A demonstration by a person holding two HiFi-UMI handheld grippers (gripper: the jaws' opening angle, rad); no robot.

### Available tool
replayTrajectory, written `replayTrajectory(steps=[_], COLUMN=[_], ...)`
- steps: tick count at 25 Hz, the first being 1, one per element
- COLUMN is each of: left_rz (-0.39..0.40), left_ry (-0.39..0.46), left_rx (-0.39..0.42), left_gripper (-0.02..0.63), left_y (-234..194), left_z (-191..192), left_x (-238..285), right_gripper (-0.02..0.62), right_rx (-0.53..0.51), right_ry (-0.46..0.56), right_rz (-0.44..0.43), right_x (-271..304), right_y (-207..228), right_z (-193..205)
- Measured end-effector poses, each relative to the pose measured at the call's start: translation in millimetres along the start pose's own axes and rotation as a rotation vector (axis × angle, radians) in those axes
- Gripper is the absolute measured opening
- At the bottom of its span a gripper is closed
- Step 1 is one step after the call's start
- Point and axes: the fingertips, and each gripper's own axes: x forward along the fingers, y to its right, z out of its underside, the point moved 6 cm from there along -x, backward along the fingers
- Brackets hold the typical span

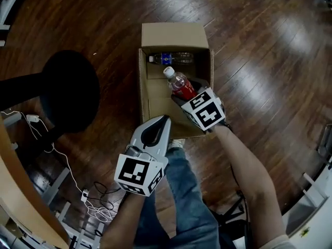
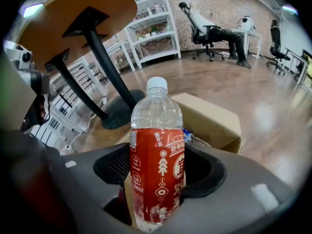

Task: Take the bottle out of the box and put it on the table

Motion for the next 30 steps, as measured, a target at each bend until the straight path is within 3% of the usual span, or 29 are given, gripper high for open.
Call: replayTrajectory(steps=[5,13,17,21,30], left_rz=[0.005,-0.013,-0.032,-0.058,-0.181], left_ry=[0.043,0.215,0.304,0.366,0.519], left_rx=[0.005,-0.003,0.041,0.075,0.107], left_gripper=[-0.006,-0.006,-0.006,-0.006,-0.006], left_y=[33,92,118,129,136], left_z=[-43,-141,-182,-208,-250], left_x=[-41,-117,-159,-196,-312], right_gripper=[0.302,0.302,0.304,0.304,0.304], right_rx=[0.015,-0.020,-0.060,-0.131,-0.237], right_ry=[0.108,0.273,0.361,0.450,0.640], right_rz=[0.019,0.016,0.031,0.034,-0.022], right_x=[-73,-199,-258,-310,-405], right_y=[-26,-74,-91,-114,-219], right_z=[-48,-122,-163,-206,-280])
